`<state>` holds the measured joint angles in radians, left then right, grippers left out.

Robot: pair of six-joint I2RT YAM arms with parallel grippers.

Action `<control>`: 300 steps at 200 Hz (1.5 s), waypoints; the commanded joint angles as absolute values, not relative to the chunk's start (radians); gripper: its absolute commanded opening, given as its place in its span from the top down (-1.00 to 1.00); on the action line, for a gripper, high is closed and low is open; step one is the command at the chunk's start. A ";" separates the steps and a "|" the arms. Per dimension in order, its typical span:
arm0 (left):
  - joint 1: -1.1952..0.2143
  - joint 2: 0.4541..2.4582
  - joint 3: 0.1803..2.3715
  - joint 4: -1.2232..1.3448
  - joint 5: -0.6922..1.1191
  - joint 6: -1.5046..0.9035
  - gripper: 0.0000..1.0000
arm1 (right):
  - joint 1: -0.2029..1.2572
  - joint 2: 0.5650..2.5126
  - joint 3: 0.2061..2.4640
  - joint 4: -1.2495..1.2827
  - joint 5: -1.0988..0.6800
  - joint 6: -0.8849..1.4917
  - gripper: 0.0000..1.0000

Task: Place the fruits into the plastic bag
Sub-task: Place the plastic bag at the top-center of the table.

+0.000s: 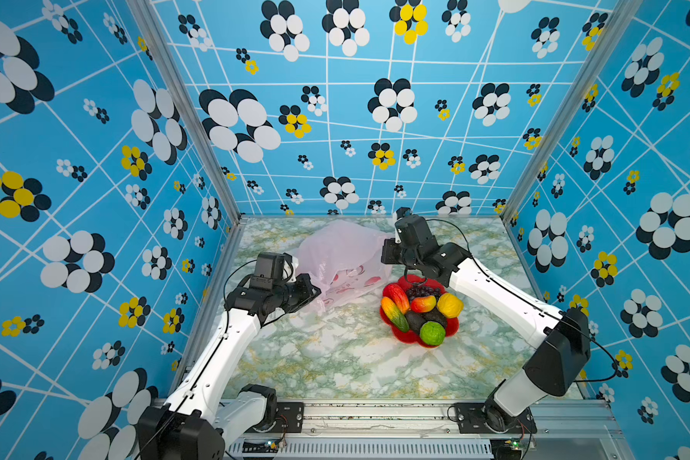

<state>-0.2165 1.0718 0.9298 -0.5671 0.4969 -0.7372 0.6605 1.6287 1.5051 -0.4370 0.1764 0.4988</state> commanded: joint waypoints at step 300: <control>-0.523 1.103 0.852 -0.282 0.310 -0.895 1.00 | 0.593 1.310 1.080 -1.094 -0.051 0.746 -0.99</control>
<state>-0.5152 1.1255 0.8330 -0.2504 0.3492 -0.9077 0.5819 1.2854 1.1084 -1.1545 -0.0250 0.7624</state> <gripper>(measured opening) 0.045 0.995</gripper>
